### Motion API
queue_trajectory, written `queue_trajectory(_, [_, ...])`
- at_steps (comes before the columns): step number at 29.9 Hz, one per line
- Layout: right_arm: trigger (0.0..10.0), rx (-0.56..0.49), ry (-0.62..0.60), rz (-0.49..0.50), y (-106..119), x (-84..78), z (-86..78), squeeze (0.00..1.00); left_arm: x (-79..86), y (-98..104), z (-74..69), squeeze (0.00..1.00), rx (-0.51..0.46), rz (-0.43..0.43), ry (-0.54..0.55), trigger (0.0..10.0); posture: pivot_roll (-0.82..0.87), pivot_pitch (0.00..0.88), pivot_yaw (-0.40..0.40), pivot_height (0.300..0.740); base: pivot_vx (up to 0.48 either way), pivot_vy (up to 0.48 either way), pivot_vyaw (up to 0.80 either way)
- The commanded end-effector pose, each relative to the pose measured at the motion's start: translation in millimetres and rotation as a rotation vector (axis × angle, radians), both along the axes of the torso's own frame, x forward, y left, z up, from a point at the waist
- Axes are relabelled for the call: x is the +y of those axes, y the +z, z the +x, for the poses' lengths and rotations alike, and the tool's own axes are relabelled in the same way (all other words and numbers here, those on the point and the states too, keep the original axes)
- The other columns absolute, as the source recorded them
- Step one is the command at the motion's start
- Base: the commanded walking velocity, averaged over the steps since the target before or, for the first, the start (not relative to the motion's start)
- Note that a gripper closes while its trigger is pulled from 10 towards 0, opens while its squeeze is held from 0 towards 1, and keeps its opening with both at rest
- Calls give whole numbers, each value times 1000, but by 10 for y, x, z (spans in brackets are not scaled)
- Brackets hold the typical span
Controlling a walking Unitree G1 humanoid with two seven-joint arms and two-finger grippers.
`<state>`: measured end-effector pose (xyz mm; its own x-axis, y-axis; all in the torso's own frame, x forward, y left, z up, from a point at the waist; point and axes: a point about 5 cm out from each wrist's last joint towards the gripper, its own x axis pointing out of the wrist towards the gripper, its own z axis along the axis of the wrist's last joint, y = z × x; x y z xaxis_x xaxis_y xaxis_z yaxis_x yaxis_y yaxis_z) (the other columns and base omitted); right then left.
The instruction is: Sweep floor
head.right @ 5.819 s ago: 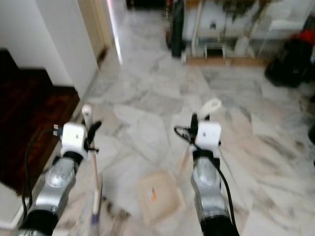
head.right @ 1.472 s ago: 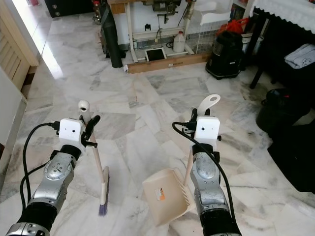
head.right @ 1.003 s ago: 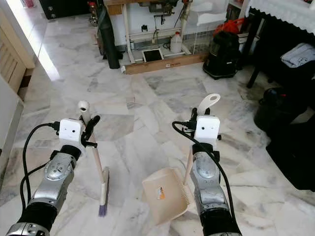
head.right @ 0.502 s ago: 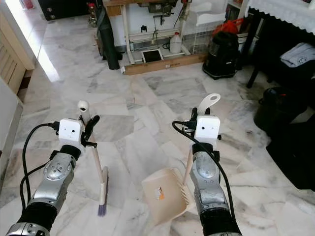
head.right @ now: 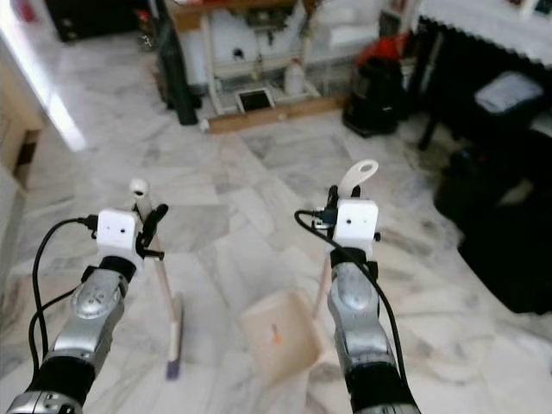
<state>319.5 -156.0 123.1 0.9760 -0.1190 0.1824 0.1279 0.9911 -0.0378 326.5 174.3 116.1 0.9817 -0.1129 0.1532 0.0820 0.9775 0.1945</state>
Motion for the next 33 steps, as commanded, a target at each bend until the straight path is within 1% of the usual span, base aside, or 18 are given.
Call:
queue_trajectory(1, [10000,-47,23,-17,104,58,24,0,60,91,11,0,-40,7,11,10000,-62,25,32,740,0,274,0])
queue_trajectory(5, [10000,-46,27,-16,104,67,29,0,55,92,11,0,-44,7,11,10000,-61,20,30,740,0,317,0])
queue_trajectory(7, [10000,-40,29,-16,97,74,31,0,52,93,9,0,-48,11,8,10000,-60,17,28,740,0,0,-525])
queue_trajectory(33, [10000,-36,28,-13,88,79,37,0,67,110,22,0,-52,13,14,10000,-57,27,30,740,0,0,-762])
